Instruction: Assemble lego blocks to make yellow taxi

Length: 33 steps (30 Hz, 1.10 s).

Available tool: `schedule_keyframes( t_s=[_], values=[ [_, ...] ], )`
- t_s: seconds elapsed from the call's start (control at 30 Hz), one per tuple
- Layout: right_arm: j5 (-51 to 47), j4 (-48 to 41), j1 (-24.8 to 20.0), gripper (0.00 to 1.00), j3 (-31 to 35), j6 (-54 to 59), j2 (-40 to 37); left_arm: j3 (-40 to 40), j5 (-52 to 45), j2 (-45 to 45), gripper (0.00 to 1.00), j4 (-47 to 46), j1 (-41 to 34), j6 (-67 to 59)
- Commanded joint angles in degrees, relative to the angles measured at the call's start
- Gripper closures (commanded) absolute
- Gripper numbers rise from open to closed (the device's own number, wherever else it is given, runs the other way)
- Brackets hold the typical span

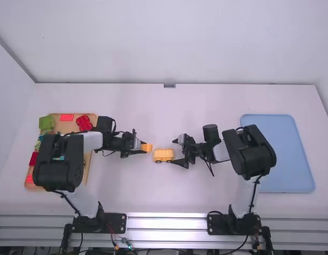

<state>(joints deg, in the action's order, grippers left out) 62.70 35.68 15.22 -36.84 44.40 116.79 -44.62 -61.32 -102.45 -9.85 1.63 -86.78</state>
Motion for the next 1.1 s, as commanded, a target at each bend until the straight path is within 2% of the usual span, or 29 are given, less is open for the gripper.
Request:
schedule_keyframes(
  t_s=[0.0,0.2,0.37,0.6,0.7,0.77,1.07],
  values=[
    [0.7,-0.1,1.0,0.02,-0.7,2.6,1.0,2.5,3.2,1.6,0.98,4.5,-4.2,16.7],
    [-3.5,0.6,4.3,0.01,-0.7,2.6,1.0,3.3,7.4,1.7,0.98,13.1,-10.3,27.9],
    [-8.7,0.7,6.1,0.01,-0.7,1.9,1.0,3.4,6.8,1.6,0.98,16.3,-11.4,35.5],
    [-8.3,6.0,6.4,0.00,-2.3,-2.2,6.0,3.4,1.7,1.6,0.98,16.2,-11.4,36.0],
    [-3.5,7.8,5.6,0.00,-3.2,-2.1,8.2,3.4,2.2,1.4,0.98,16.3,-11.6,36.0],
    [-0.9,7.7,5.2,0.00,-3.4,-0.6,8.4,3.4,1.8,0.8,0.98,16.4,-12.3,35.6],
    [-2.8,7.4,6.2,0.04,-3.7,-0.4,8.4,3.5,3.3,-0.1,0.98,17.4,-15.9,33.4]
  ],
)
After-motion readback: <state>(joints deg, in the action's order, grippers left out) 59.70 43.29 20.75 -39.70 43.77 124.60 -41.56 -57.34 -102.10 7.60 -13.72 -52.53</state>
